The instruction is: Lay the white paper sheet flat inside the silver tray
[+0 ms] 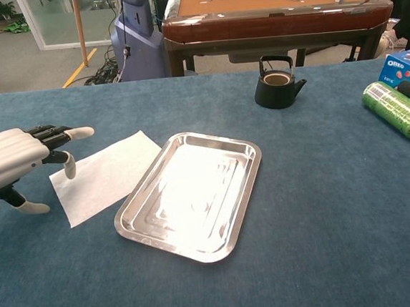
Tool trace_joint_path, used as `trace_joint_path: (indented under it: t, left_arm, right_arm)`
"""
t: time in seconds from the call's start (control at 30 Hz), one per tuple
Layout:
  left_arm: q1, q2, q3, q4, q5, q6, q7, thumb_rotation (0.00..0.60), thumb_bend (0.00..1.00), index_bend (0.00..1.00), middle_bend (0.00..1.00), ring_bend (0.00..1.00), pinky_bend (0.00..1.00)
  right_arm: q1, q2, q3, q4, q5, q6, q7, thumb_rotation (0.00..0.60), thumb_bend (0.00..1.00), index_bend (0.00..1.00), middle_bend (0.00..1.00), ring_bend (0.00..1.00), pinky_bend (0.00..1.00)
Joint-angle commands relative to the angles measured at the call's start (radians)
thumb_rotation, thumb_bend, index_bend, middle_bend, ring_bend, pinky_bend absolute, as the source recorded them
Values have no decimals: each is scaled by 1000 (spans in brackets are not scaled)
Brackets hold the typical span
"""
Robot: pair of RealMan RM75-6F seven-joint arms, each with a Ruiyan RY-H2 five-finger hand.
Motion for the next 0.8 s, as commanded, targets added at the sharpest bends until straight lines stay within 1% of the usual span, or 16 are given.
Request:
trace_joint_path:
  t: [0.03, 0.53, 0.73, 0.8]
  left_arm:
    - [-2, -10, 3, 8, -2, -2, -3, 600, 112, 433, 0, 0, 86]
    - [-10, -66, 2, 72, -23, -2, -40, 600, 112, 477, 0, 0, 104]
    - [-11, -77, 1, 82, -32, -3, -58, 600, 113, 516, 0, 0, 113]
    - [-11, -80, -1, 81, -37, -3, -71, 600, 138, 538, 0, 0, 116]
  right_arm:
    - [0, 0, 0, 0, 0, 1, 1, 600, 332, 573, 427, 297, 156]
    - [0, 2, 1, 2, 2, 0, 10, 600, 332, 573, 427, 298, 156]
    - [1, 2, 1, 2, 3, -3, 8, 600, 332, 573, 428, 298, 156]
    - [2, 2, 1, 1, 3, -3, 8, 600, 332, 573, 427, 298, 156]
